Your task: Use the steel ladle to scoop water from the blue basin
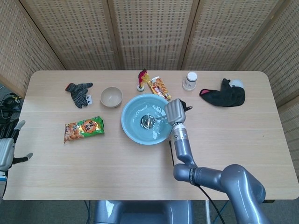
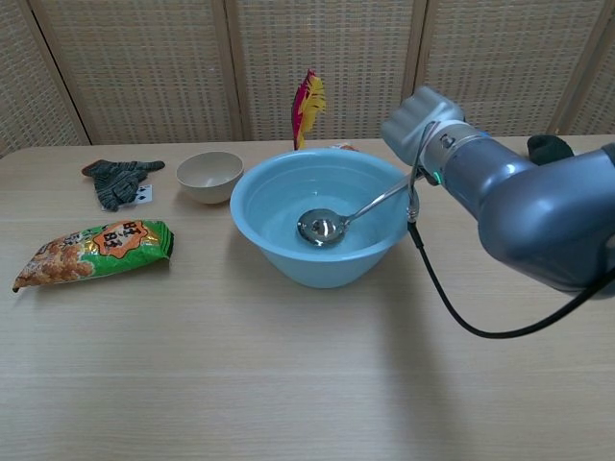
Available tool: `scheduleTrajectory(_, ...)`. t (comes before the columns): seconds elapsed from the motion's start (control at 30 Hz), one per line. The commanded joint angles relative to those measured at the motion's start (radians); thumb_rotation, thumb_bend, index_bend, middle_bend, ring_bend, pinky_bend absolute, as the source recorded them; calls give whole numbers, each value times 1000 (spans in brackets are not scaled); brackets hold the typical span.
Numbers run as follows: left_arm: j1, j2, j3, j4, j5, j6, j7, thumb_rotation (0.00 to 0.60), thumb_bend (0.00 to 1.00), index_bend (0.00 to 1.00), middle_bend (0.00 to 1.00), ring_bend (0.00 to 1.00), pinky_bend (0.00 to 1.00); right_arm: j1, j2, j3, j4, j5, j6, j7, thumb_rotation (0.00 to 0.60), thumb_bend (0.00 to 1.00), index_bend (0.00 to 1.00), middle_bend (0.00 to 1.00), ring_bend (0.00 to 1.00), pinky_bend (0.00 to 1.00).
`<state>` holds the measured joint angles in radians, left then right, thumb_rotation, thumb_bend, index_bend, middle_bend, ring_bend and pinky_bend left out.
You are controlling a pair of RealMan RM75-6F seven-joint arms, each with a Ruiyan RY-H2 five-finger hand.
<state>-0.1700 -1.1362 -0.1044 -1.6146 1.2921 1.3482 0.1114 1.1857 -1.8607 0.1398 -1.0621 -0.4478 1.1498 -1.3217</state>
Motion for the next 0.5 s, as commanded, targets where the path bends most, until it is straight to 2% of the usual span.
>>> scheduleTrajectory(0.03,1,0,2,-3,4,2,2,600,0,0,0,0,0,-16,18,7,-46,-5,17,-16,600,907,784,1000,1000,1000)
scheduleTrajectory(0.33,2,-1,6,-7,10,6,5,600,0,0,0,0,0,-33,43,48,-141,27,36,-49,600,908,795,1000,1000,1000)
scheduleTrajectory(0.43,1,-1,6,-7,10,5,3,600,0,0,0,0,0,-39,52,87,-173,68,39,-46,600,908,796,1000,1000,1000)
scheduleTrajectory(0.5,1,0,6,-8,10,4,2,600,0,0,0,0,0,-43,62,132,-204,128,39,-43,600,908,796,1000,1000,1000)
